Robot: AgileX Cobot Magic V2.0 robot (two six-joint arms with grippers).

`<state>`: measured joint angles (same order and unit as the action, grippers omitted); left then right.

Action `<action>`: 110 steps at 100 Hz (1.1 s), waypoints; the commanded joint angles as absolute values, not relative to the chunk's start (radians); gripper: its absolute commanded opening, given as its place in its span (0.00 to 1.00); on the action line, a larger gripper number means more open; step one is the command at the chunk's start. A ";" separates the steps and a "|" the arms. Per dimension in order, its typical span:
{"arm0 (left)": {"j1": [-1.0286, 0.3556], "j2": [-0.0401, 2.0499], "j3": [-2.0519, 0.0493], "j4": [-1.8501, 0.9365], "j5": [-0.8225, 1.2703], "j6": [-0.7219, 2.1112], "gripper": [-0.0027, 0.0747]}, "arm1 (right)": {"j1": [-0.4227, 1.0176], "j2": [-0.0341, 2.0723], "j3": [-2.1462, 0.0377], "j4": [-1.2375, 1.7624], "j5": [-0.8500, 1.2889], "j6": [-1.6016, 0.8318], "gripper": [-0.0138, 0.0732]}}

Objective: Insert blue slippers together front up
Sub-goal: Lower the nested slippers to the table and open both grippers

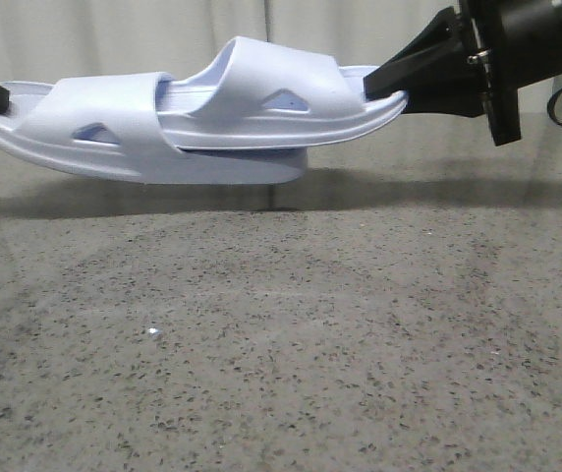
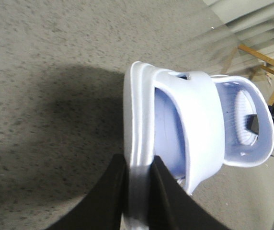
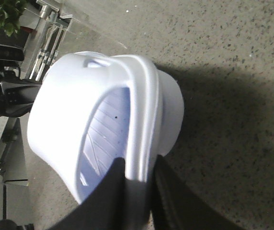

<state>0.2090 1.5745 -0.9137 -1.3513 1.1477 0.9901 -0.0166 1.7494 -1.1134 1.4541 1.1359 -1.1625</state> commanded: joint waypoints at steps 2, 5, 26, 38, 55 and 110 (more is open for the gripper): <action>0.202 1.534 -0.942 -1.426 1.242 0.992 0.05 | -0.072 1.679 -1.139 1.501 1.251 -1.179 0.25; 0.202 1.534 -0.942 -1.429 1.234 0.992 0.05 | -0.092 1.671 -1.139 1.501 1.261 -1.179 0.25; 0.200 1.534 -0.942 -1.439 1.193 0.992 0.05 | -0.198 1.612 -1.139 1.439 1.283 -1.156 0.25; 0.200 1.534 -0.942 -1.453 1.175 0.992 0.05 | -0.246 1.580 -1.139 1.405 1.291 -1.142 0.25; 0.157 1.538 -0.942 -1.459 1.132 0.997 0.05 | -0.274 1.541 -1.139 1.401 1.291 -1.132 0.25; 0.059 1.538 -0.942 -1.428 0.993 1.103 0.40 | -0.274 1.509 -1.139 1.373 1.285 -1.112 0.25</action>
<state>0.0676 1.5745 -0.9137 -1.3809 0.9798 1.0920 -0.2702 1.5505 -1.1134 1.3204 1.1882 -1.1136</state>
